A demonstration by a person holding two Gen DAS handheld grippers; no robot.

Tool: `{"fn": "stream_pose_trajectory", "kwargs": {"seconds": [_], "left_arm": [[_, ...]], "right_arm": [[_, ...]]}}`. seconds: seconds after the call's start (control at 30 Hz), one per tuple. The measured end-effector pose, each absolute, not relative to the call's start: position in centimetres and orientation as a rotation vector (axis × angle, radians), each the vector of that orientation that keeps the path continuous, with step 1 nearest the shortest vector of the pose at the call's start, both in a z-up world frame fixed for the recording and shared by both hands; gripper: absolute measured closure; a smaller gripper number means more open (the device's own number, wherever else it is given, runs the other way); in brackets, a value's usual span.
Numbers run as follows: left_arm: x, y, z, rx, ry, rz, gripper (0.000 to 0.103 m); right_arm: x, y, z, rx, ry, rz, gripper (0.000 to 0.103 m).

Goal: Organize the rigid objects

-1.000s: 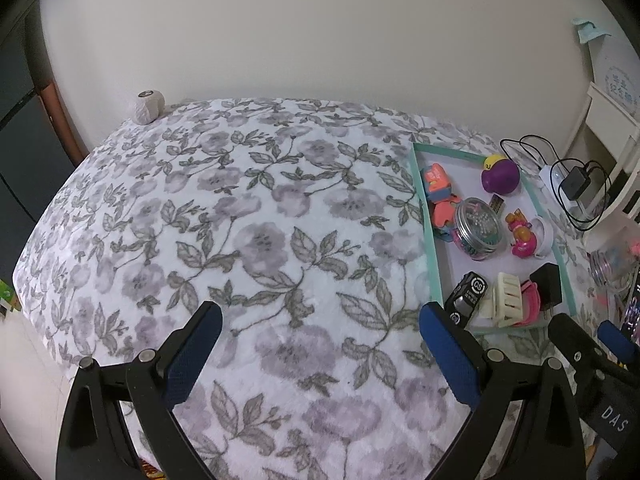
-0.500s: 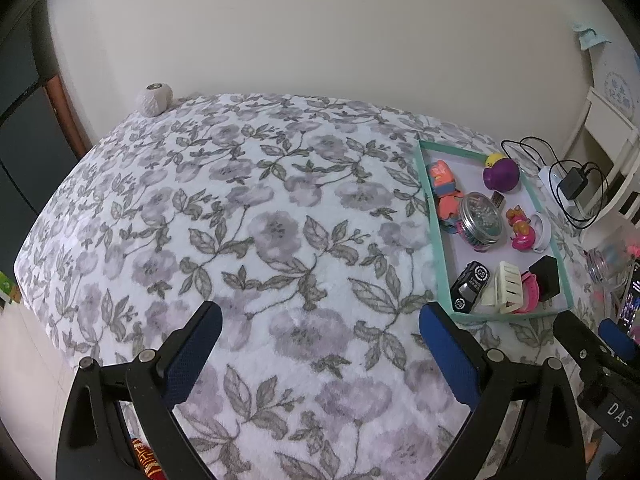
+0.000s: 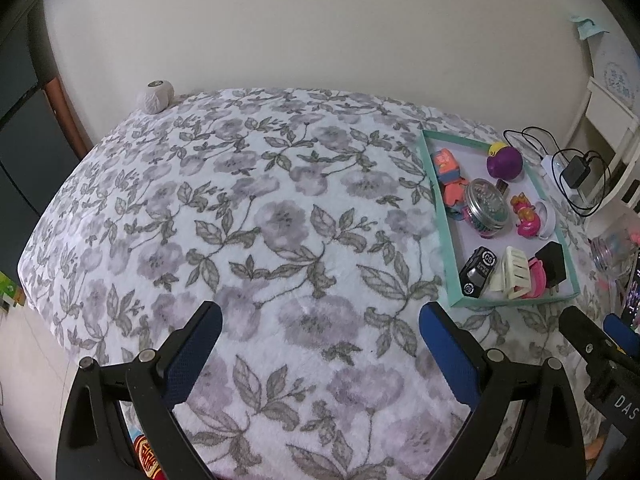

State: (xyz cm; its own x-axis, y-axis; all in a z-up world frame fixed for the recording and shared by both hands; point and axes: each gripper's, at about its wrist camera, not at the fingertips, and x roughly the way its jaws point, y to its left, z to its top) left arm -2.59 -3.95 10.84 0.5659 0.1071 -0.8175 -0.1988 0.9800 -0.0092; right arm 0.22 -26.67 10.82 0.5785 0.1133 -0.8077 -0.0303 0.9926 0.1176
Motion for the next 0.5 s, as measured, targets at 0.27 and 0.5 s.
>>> {"fn": "stream_pose_trajectory", "kwargs": {"seconds": [0.27, 0.5], "left_arm": [[-2.78, -3.6, 10.47, -0.113, 0.973, 0.2, 0.004], [-2.76, -3.36, 10.39, -0.117, 0.978, 0.208, 0.004]], "right_arm": [[0.21, -26.51, 10.32, 0.088, 0.971, 0.08, 0.0], [0.05, -26.45, 10.07, 0.085, 0.98, 0.074, 0.0]]}}
